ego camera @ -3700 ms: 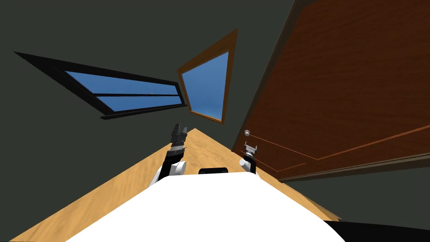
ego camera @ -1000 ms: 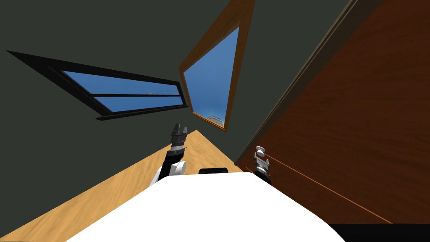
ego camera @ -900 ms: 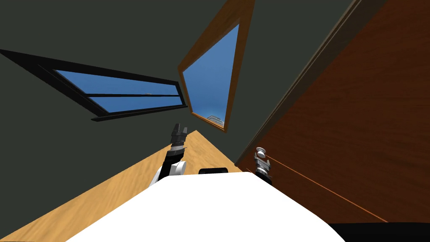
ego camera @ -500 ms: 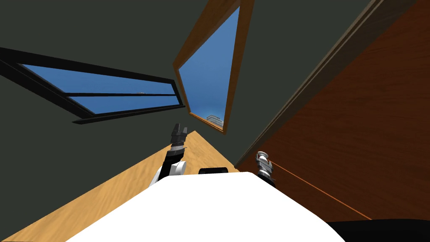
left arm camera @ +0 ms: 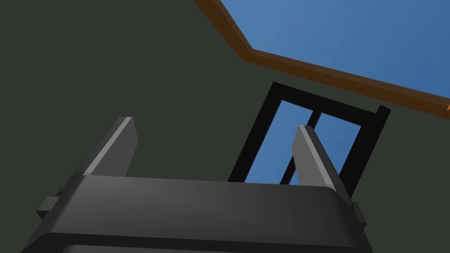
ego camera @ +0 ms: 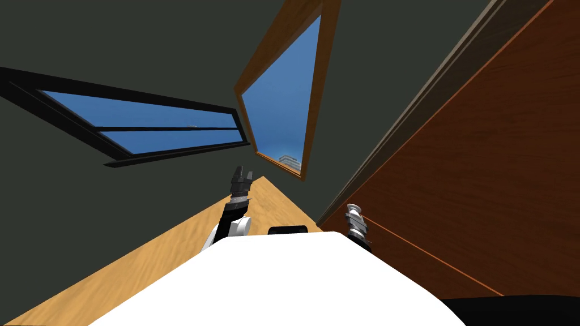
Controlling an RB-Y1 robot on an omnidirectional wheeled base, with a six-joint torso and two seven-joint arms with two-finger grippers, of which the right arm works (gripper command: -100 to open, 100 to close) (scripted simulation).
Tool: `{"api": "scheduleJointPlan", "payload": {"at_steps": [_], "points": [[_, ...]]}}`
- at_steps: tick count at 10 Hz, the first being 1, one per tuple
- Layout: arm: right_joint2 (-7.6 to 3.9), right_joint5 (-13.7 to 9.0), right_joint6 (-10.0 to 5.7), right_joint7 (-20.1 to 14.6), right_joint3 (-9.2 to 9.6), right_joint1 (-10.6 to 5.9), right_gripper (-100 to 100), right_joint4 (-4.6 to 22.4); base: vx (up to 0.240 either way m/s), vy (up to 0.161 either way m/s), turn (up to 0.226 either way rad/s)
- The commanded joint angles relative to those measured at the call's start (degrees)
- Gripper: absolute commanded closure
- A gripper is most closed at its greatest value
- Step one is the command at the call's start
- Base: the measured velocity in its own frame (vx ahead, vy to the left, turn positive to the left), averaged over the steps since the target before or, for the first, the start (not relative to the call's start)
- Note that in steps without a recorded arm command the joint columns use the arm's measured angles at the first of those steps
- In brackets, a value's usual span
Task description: Pull the door open
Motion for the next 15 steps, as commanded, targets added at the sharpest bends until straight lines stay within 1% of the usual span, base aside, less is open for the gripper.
{"api": "scheduleJointPlan", "payload": {"at_steps": [1, 2, 3, 6, 8, 11, 12, 13, 15], "points": [[0.03, -0.02, -0.14, -0.04, -0.03, -0.03, 100, -0.08, 0.000, 0.000, 0.000], [-0.24, 0.45, -0.01, -0.53, 0.77, 0.29, 100, -0.35, -0.097, 0.044, 0.032], [-0.32, 0.60, -0.02, -0.70, 1.02, 0.38, 100, -0.47, -0.143, 0.061, 0.033], [-0.83, 1.53, -0.05, -1.76, 2.60, 0.96, 100, -1.22, -0.168, 0.045, 0.045], [-1.41, 2.57, -0.09, -2.96, 4.38, 1.62, 100, -2.05, -0.209, 0.037, 0.068], [-2.10, 3.81, -0.14, -4.39, 6.49, 2.40, 100, -3.05, -0.252, 0.011, 0.086], [-1.94, 3.55, -0.14, -4.08, 6.04, 2.50, 100, -2.90, -0.108, -0.002, 0.034], [-2.21, 4.48, -0.50, -4.89, 7.56, 3.07, 100, -3.29, -0.182, 0.007, 0.081], [-2.67, 5.27, -0.90, -5.61, 8.76, 3.57, 100, -3.81, -0.243, 0.005, 0.070]]}}
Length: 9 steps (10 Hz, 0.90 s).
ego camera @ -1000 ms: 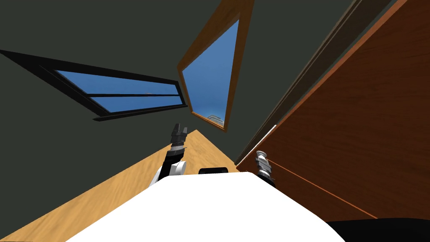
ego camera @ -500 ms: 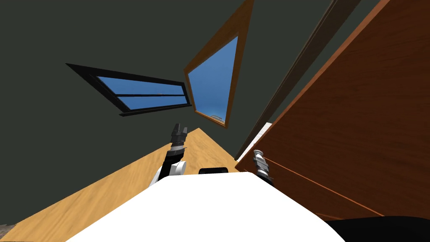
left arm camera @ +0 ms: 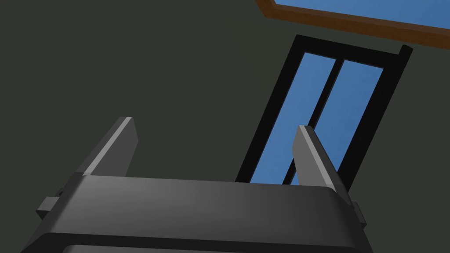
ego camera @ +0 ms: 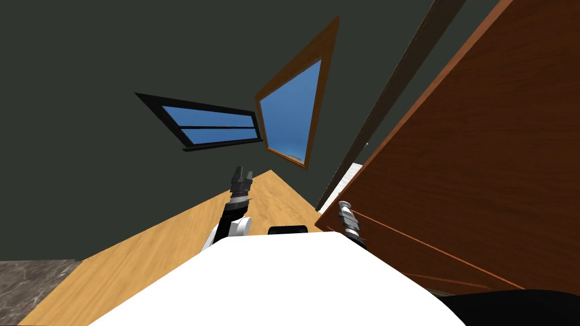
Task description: Pull the door open
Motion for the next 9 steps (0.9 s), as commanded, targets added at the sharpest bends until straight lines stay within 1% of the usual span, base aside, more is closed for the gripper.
{"api": "scheduleJointPlan", "payload": {"at_steps": [1, 3, 5, 6, 7, 9], "points": [[-0.54, 0.93, -0.58, -0.91, 1.40, 0.70, 100, -0.31, -0.250, 0.022, 0.056], [-1.16, 1.98, -1.12, -1.87, 3.00, 1.37, 100, -1.00, -0.237, 0.004, 0.071], [-1.61, 2.76, -1.51, -2.57, 4.18, 1.86, 100, -1.50, -0.226, 0.037, 0.047], [-1.51, 2.55, -1.33, -2.36, 3.85, 1.63, 100, -1.19, -0.100, 0.022, 0.010], [-1.89, 3.36, -1.89, -3.04, 5.10, 2.27, 100, -1.47, -0.152, -0.005, 0.044], [-2.45, 4.23, -2.63, -3.77, 6.33, 2.89, 100, -1.90, -0.211, -0.025, 0.069]]}}
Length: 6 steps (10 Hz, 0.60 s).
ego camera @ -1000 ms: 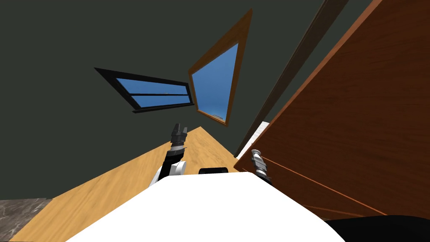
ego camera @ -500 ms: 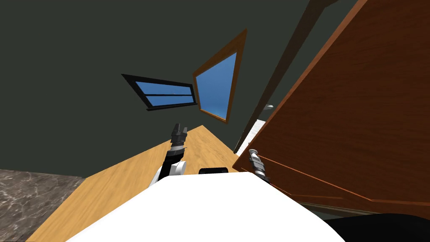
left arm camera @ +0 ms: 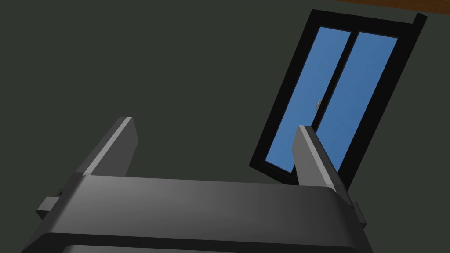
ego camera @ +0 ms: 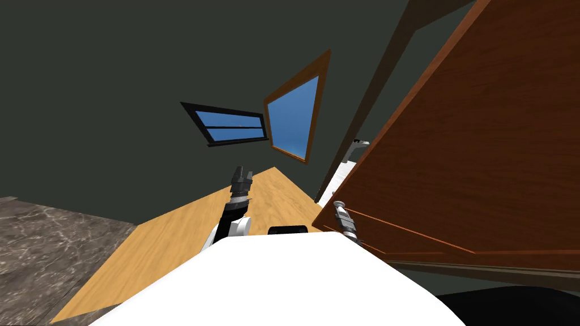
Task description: Pull the door open
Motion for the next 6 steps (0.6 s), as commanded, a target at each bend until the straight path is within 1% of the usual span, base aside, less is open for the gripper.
{"api": "scheduleJointPlan", "payload": {"at_steps": [1, 6], "points": [[-0.45, 0.78, -0.70, -0.55, 1.07, 0.69, 100, -0.42, -0.192, -0.024, 0.049], [-1.98, 3.14, -2.73, -2.53, 4.45, 2.39, 100, -1.59, -0.210, -0.014, 0.052]]}}
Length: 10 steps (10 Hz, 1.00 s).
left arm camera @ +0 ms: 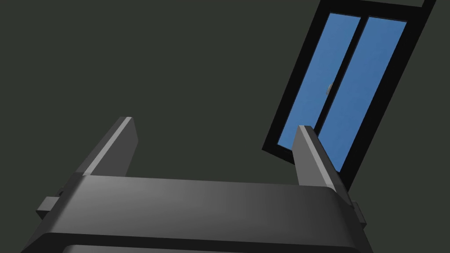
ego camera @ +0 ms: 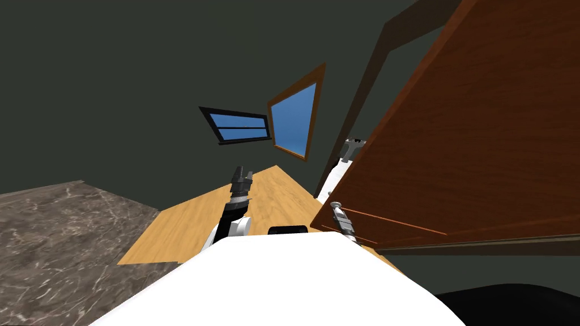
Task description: Pull the door open
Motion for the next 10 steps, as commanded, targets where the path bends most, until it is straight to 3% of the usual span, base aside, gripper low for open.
{"api": "scheduleJointPlan", "payload": {"at_steps": [1, 10], "points": [[0.00, 0.00, 0.00, 0.00, 0.00, 0.00, 100, 0.00, -0.092, -0.003, 0.015], [-3.44, 2.97, -5.82, -4.55, 4.02, 1.91, 100, 2.16, -0.202, -0.019, 0.103]]}}
